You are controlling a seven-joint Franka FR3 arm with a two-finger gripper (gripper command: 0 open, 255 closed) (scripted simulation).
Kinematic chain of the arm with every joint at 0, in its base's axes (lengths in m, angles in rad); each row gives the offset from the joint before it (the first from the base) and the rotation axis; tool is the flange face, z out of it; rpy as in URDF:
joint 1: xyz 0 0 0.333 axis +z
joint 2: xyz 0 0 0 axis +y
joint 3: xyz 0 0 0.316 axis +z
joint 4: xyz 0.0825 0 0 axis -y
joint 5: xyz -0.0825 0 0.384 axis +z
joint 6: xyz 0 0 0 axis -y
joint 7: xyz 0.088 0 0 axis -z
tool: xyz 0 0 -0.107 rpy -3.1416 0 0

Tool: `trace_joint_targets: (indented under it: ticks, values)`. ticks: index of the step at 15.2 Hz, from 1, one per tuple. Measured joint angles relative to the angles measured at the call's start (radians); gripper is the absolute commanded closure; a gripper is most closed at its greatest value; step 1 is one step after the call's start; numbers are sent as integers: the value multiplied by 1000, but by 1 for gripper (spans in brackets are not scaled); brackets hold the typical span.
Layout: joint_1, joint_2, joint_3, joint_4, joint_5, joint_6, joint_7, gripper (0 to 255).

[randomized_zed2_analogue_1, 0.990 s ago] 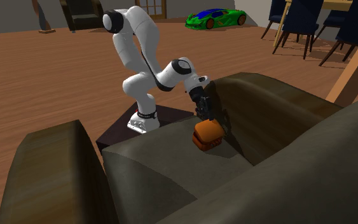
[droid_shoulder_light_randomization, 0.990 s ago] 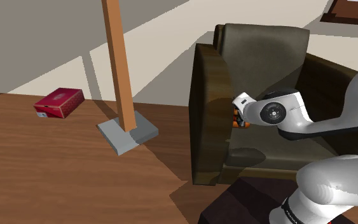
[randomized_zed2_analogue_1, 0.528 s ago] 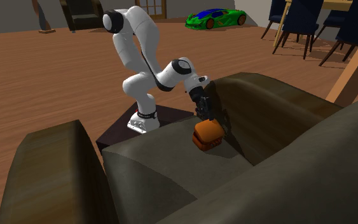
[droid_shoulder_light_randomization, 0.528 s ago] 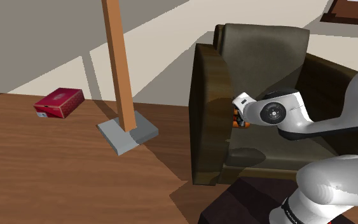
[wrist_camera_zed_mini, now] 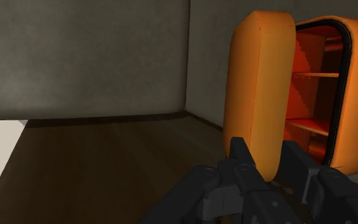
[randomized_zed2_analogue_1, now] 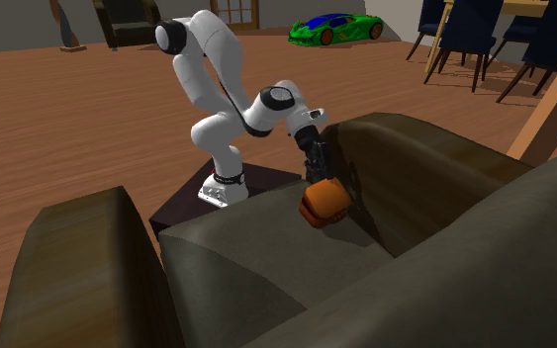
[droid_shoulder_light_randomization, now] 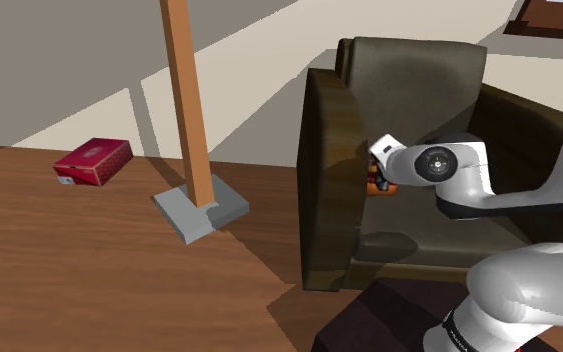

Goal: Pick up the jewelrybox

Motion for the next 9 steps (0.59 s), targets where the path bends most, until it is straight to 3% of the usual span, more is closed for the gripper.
trace_joint_targets:
  ticks: [6, 9]
  values:
    - [66, -75, -45, 2, 180, -52, -200, 255]
    - [92, -93, -66, 15, 234, -77, -265, 255]
